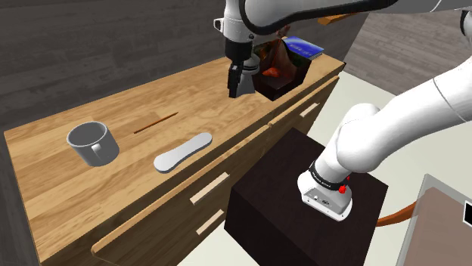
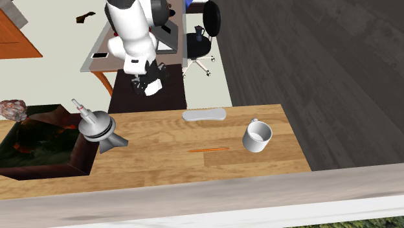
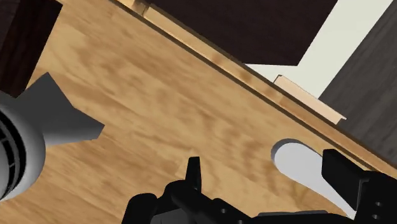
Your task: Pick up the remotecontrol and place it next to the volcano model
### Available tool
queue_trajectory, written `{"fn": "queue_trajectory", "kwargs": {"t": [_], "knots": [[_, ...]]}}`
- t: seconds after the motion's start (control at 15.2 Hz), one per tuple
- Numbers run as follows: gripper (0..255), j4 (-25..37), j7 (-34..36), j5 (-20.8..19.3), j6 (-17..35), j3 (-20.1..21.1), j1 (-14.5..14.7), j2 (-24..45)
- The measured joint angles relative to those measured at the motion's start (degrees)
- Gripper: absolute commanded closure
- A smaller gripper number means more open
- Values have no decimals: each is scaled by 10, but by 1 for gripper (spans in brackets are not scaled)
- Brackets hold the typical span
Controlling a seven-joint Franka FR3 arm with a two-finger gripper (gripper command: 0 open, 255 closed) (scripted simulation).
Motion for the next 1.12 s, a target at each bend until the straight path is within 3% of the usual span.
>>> {"fn": "queue_trajectory", "kwargs": {"t": [1.12], "knots": [[0,75,-250,-25,191,84,116,254]]}}
